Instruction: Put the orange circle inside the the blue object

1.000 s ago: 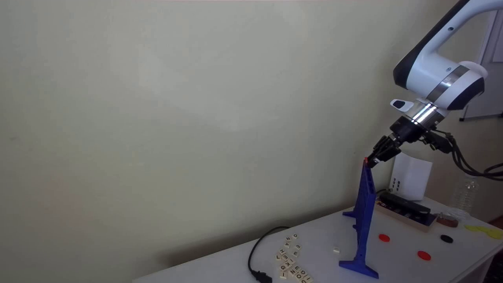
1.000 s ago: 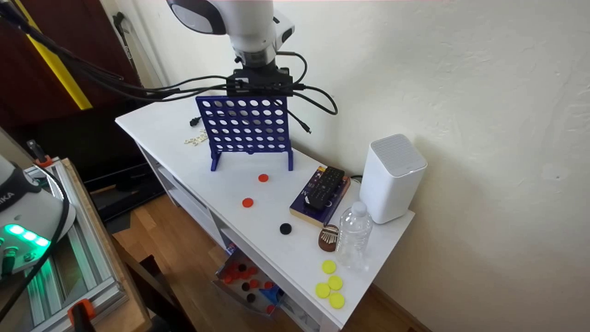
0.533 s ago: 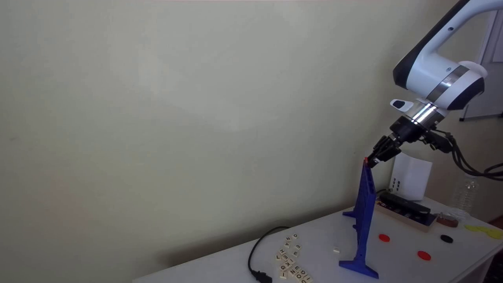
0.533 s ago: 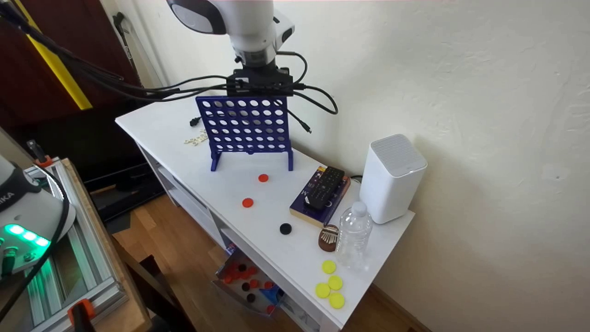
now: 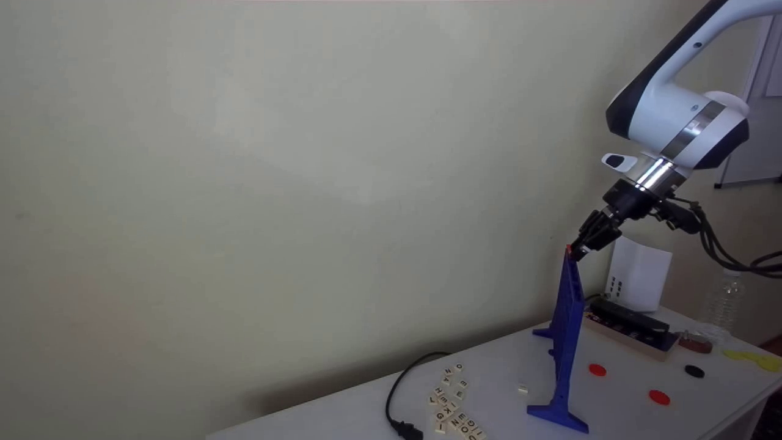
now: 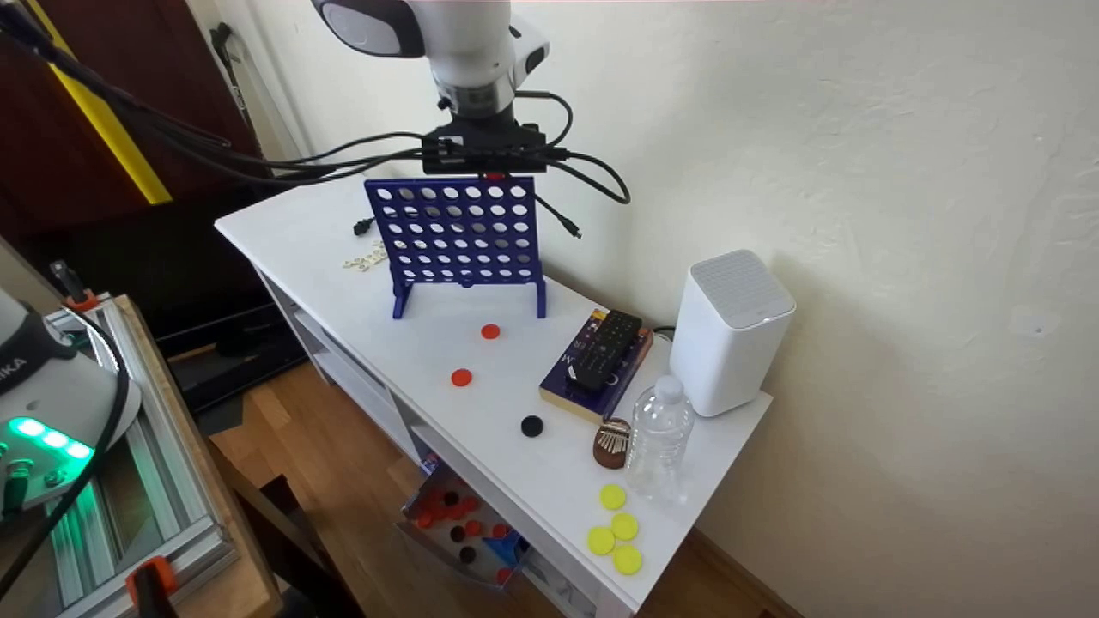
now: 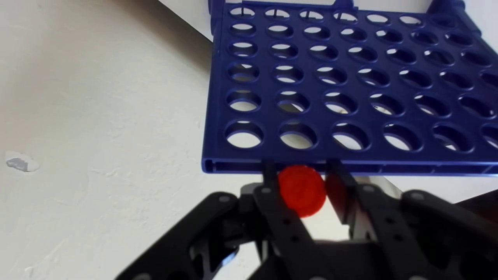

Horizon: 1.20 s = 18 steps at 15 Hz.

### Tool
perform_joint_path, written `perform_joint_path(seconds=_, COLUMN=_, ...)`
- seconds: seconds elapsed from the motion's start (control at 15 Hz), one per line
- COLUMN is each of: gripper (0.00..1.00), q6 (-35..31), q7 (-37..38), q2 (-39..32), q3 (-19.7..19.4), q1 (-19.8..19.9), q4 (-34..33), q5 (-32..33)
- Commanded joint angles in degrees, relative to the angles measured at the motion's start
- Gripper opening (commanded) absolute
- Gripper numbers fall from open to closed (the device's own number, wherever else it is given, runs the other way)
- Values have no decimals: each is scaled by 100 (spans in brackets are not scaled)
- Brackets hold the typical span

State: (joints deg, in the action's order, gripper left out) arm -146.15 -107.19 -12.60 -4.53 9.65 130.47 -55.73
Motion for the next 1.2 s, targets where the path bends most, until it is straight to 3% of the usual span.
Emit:
perform_joint_path(seconds=0.0, gripper=11, q6=-137, q7=324, q2=-125, q3=4, q1=-69, q4=-46, q5=330)
perform_joint_path(seconds=0.73, gripper=11, q6=-177, q7=409, q2=-85, q3=24, q1=-33, q4=13, q5=479)
perform_joint_path(seconds=0.93, gripper=57, q6=-174, q7=414, q2=-80, q3=24, q1=-31, q4=14, q5=474)
perform_joint_path(seconds=1.13, gripper=70, q6=-174, q7=423, q2=-80, q3=22, q1=-33, q4=17, q5=488)
